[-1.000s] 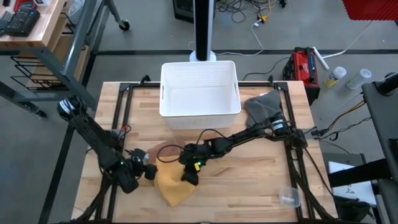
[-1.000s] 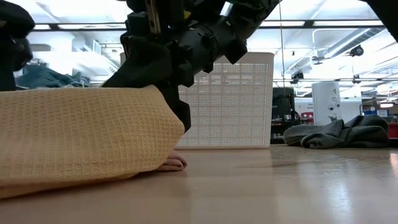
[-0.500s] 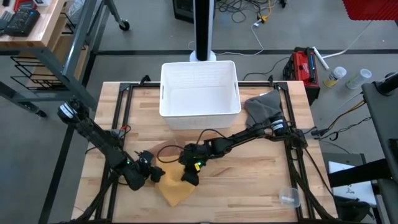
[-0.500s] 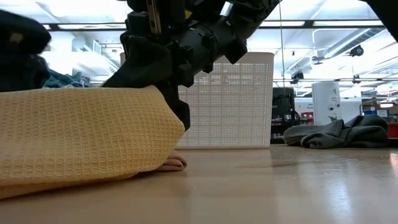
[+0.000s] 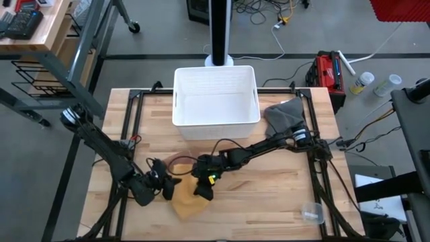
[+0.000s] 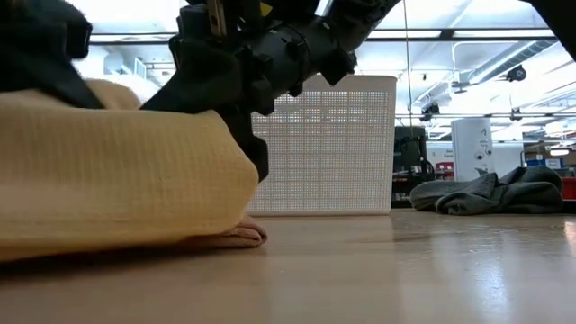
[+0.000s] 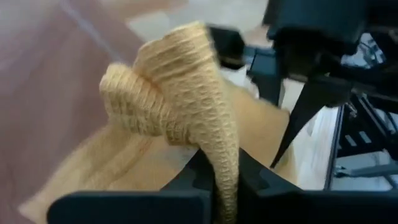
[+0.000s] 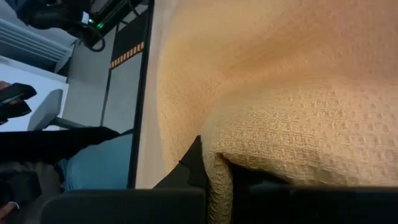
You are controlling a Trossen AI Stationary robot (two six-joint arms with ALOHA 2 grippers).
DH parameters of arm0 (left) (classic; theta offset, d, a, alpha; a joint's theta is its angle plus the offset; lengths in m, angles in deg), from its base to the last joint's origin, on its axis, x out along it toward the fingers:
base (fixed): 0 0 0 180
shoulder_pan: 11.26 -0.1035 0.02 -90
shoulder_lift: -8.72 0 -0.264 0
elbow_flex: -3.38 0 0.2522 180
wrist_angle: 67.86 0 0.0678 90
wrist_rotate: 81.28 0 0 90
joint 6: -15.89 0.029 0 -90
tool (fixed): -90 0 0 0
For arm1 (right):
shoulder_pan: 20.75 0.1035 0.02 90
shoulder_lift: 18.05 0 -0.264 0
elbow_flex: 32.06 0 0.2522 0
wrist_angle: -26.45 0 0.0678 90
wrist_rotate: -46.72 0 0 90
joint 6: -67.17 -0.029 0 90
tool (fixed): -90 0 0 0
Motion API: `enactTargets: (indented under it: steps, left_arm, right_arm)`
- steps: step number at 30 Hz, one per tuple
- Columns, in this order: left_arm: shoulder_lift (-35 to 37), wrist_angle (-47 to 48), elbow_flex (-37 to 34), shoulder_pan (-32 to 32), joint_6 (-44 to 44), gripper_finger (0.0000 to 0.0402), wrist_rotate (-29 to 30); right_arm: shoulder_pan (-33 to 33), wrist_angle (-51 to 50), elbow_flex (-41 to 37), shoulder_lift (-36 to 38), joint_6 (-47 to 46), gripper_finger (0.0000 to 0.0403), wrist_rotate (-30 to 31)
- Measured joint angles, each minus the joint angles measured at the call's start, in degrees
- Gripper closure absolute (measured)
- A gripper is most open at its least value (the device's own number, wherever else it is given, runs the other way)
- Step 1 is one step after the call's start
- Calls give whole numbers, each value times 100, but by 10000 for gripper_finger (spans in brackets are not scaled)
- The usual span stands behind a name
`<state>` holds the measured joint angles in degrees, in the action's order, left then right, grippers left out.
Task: Fold towel
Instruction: Stack the yellow towel on top of the brown squared towel
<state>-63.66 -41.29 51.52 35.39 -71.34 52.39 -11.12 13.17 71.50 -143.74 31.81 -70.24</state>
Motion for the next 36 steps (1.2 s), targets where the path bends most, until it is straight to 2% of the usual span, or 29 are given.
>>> enactTargets:
  steps: [3, 9, 14, 19, 23, 29, 36]
  left_arm:
    - [46, 458, 222, 1, 64, 391, 258]
    - [30, 1698, 692, 0, -170, 397, 373]
    - [30, 1858, 1143, 13, 418, 398, 722]
    - [30, 2554, 1376, -5, -113, 398, 749]
    - [28, 2621, 1154, -9, -796, 397, 642]
    - [-65, 2490, 447, -22, -1957, 397, 306]
    - [-247, 1881, -51, -52, -2238, 389, 211]
  right_arm:
    - [-26, -77, 132, 0, 2, 395, 0]
    - [-101, -248, 295, 72, 182, 395, 13]
    - [-92, -546, 297, 379, 344, 395, 324]
    - [-248, -761, 310, 599, 389, 395, 476]
    - [-336, -907, 317, 570, 364, 395, 514]
    - [-351, -931, 304, 308, 161, 395, 511]
    - [-334, -871, 304, 147, 41, 395, 696]
